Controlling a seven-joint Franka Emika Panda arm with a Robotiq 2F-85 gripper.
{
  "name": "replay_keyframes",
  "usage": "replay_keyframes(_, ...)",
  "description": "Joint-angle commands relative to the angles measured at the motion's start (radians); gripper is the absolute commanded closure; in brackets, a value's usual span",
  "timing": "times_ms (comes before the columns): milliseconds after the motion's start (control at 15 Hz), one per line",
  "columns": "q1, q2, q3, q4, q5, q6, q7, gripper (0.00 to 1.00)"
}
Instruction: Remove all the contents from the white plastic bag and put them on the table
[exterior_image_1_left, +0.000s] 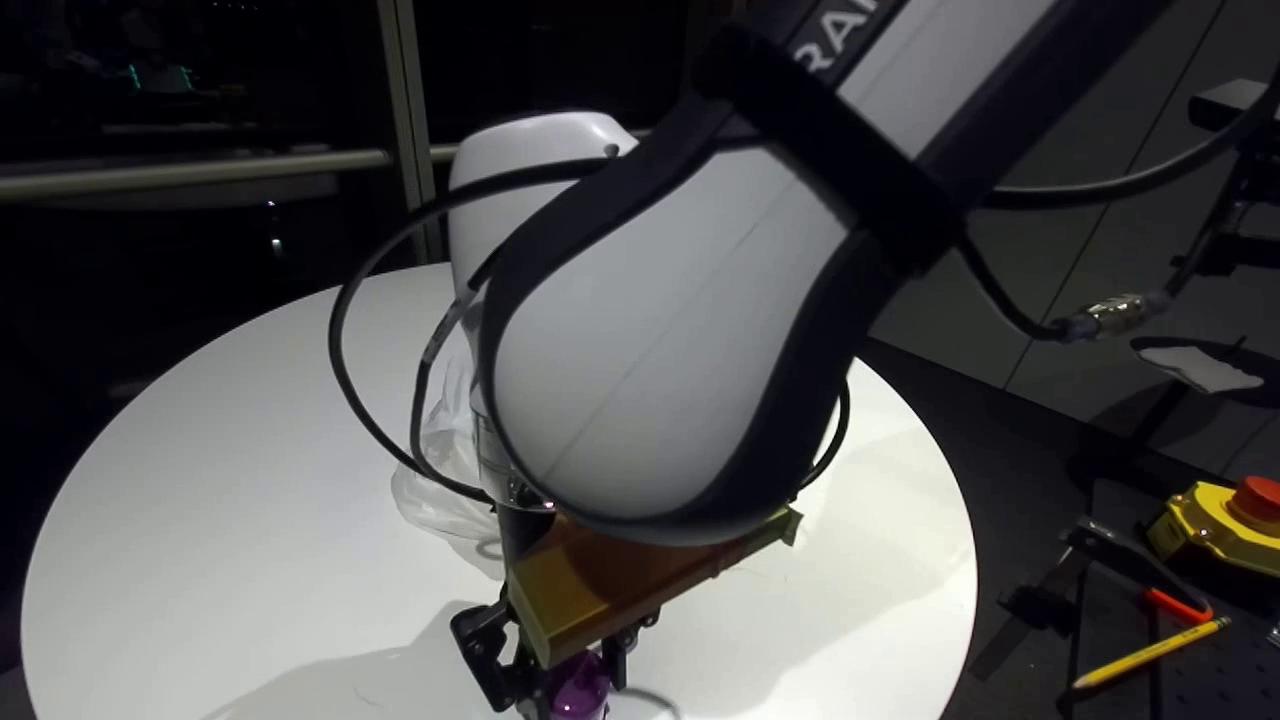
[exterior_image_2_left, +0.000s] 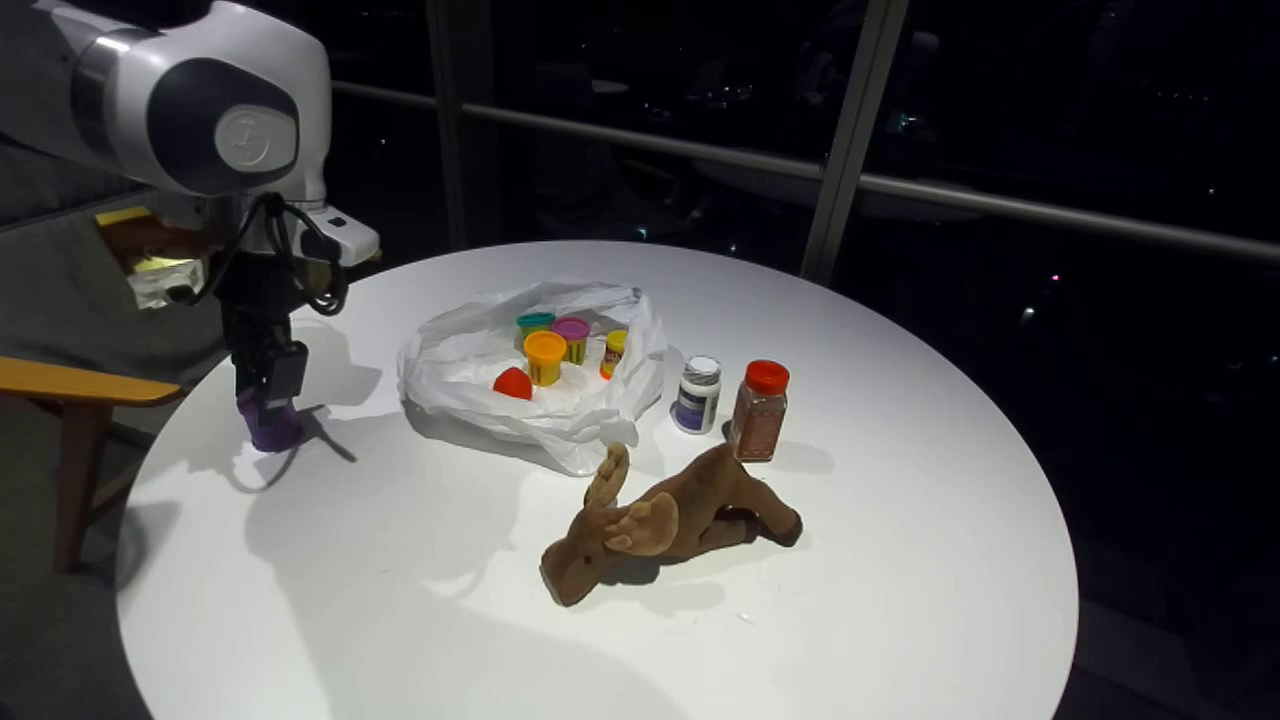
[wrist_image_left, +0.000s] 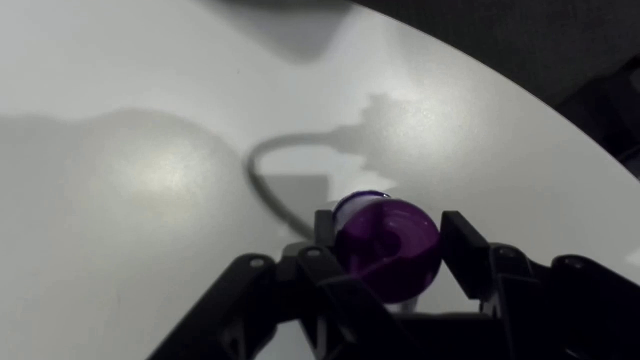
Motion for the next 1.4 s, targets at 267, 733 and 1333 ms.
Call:
replay_keyframes(267, -0.037, -0.136, -0.043, 0.018, -0.005, 0.011, -0.054, 0.0)
replay_keyframes(733, -0.138, -0.093, -0.109, 0.142, -0.068, -0.113, -0.187, 0.0)
replay_keyframes(1333, -0.224, 0.092, -0.09, 0.348, -0.087, -0.118, -0.451, 0.0)
